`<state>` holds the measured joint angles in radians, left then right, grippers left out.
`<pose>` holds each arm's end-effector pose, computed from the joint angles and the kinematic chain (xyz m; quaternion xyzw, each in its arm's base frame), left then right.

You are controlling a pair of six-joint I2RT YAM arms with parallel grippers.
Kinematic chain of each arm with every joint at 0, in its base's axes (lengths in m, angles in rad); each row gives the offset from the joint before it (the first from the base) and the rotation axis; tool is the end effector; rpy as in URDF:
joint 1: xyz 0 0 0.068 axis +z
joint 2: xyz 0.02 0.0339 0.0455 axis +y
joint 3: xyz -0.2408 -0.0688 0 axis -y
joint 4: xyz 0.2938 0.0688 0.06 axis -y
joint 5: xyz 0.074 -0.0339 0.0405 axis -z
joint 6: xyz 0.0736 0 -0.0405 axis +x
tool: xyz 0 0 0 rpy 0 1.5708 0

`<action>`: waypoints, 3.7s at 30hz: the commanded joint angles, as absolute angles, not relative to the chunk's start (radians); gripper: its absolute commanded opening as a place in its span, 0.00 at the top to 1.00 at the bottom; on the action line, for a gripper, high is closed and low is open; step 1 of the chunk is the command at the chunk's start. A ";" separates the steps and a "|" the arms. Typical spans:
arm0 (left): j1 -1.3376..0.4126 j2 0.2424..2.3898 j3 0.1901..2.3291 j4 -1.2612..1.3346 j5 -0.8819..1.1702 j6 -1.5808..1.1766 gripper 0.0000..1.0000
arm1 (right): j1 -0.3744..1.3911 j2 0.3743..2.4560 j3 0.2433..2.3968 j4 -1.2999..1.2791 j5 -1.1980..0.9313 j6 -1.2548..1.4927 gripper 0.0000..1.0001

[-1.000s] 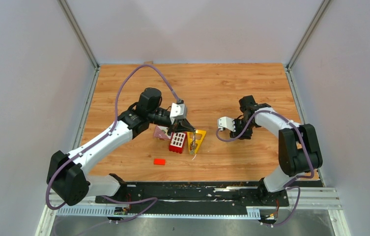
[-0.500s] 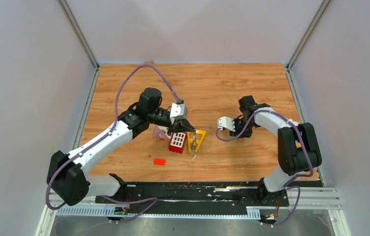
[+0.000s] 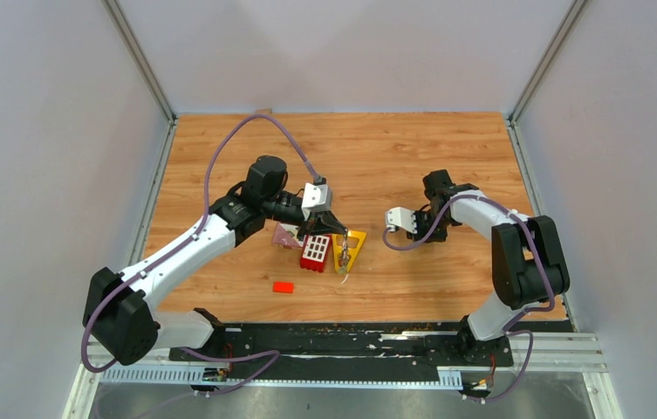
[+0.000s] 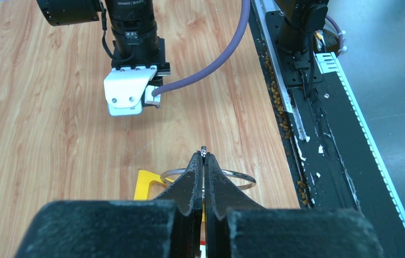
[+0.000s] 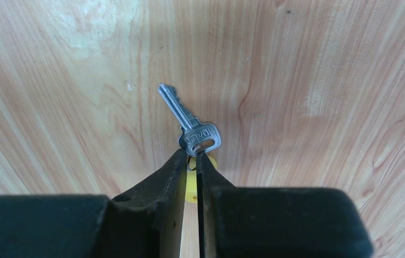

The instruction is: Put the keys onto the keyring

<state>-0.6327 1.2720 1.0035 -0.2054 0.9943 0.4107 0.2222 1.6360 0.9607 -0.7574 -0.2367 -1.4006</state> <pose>0.2456 -0.2566 0.2715 0.5894 0.5263 -0.4552 0.4103 0.3108 0.0879 0.0728 -0.7241 0.6761 0.0599 0.1224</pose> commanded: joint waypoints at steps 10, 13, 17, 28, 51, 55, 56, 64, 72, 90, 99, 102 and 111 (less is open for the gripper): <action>-0.630 1.268 1.021 -0.169 1.030 0.423 1.00 | 0.229 1.652 1.029 -0.783 -0.259 -1.400 1.00; -0.629 1.268 1.023 -0.169 1.030 0.422 1.00 | 0.227 1.655 1.034 -0.788 -0.266 -1.396 1.00; -0.630 1.268 1.021 -0.166 1.029 0.420 1.00 | 0.224 1.646 1.041 -0.799 -0.293 -1.380 1.00; -0.630 1.267 1.013 -0.094 0.964 0.320 1.00 | 0.179 1.488 1.109 -0.905 -0.595 -1.284 1.00; -0.657 1.232 1.058 0.055 0.818 0.005 1.00 | 0.407 1.090 1.143 -0.565 -0.975 -0.759 1.00; -0.658 1.216 1.053 0.066 0.835 -0.026 1.00 | 0.504 1.057 1.104 -0.529 -0.863 -0.817 1.00; -0.658 1.214 1.056 0.063 0.837 -0.031 1.00 | 0.539 1.044 1.088 -0.520 -0.806 -0.849 1.00; -0.659 1.209 1.096 0.006 0.899 -0.019 1.00 | 0.709 0.974 1.011 -0.467 -0.515 -0.979 1.00; -0.659 1.203 1.130 -0.112 0.988 -0.001 1.00 | 0.783 0.897 0.988 -0.453 -0.446 -1.020 1.00; -0.661 1.186 1.096 -0.050 1.063 -0.120 1.00 | 0.915 0.822 0.906 -0.376 -0.319 -1.073 1.00; -0.660 1.194 1.090 -0.043 1.023 -0.138 1.00 | 0.922 0.804 0.893 -0.344 -0.308 -1.067 1.00; -0.660 1.199 1.088 -0.040 1.007 -0.145 1.00 | 0.923 0.804 0.891 -0.340 -0.307 -1.065 1.00; -0.660 1.204 1.077 -0.022 0.974 -0.159 1.00 | 0.926 0.801 0.888 -0.333 -0.306 -1.061 1.00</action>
<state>-0.6548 1.2152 1.0775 -0.0704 0.9855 -0.1371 0.9165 0.8162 0.8902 -0.3813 -0.3218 -1.0641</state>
